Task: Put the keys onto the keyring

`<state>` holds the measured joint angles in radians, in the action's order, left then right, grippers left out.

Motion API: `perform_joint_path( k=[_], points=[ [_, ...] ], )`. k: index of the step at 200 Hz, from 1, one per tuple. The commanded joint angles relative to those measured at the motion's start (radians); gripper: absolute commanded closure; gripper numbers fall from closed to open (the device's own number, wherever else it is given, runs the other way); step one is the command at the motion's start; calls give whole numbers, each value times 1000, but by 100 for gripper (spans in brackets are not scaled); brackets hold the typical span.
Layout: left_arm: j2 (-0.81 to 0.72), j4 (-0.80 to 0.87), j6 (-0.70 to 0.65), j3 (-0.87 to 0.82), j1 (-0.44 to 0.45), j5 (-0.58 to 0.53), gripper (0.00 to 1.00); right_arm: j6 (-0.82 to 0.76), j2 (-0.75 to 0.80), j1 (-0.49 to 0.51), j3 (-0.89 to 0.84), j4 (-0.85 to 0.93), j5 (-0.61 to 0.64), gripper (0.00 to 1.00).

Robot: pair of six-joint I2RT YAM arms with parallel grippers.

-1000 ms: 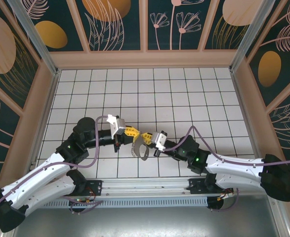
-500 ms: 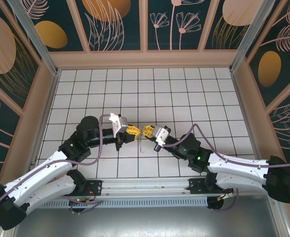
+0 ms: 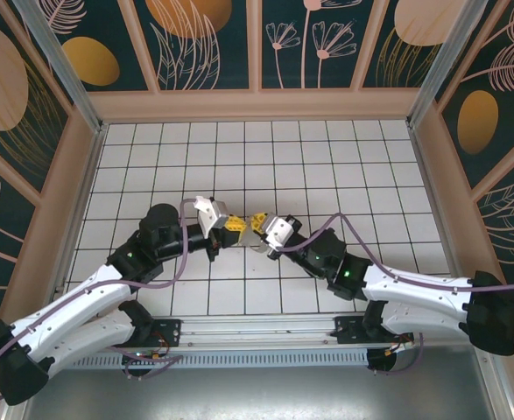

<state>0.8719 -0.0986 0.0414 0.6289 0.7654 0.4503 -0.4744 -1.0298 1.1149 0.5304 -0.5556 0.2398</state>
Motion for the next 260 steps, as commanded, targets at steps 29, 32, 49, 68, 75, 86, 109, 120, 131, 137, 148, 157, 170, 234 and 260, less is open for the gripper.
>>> perform_joint_path(
  k=[29,32,49,68,75,86,109,120,131,137,148,157,170,234,260],
  points=[
    [7,30,58,-41,5,-255,61,130,-63,-144,142,199,-21,100],
    [3,24,61,-48,5,-267,61,137,-72,-154,149,212,-32,100],
    [-25,-15,91,-96,5,-318,60,167,-145,-205,212,290,-80,100],
    [-53,-56,123,-142,5,-337,59,173,-258,-247,313,376,-121,100],
    [-62,-69,131,-156,5,-342,58,165,-304,-257,351,394,-127,100],
    [-73,-83,143,-179,6,-356,58,157,-375,-278,411,419,-138,100],
    [-116,-101,165,-222,6,-421,55,151,-504,-324,536,454,-159,100],
    [-144,-110,177,-239,5,-450,51,150,-556,-345,582,455,-187,100],
    [-169,-121,187,-256,5,-461,44,157,-610,-364,623,453,-218,100],
    [-178,-126,195,-266,5,-464,41,162,-639,-371,642,449,-220,100],
    [-193,-132,204,-278,5,-472,39,175,-687,-381,669,440,-252,100],
    [-198,-134,205,-285,4,-480,38,186,-722,-386,680,427,-264,100],
    [-200,-144,207,-284,4,-489,37,211,-757,-392,681,404,-274,100],
    [-87,-264,186,-245,4,-445,36,363,-687,-380,422,278,-267,100],
    [-29,-291,204,-235,5,-405,36,423,-661,-376,302,217,-248,100]
  ],
)
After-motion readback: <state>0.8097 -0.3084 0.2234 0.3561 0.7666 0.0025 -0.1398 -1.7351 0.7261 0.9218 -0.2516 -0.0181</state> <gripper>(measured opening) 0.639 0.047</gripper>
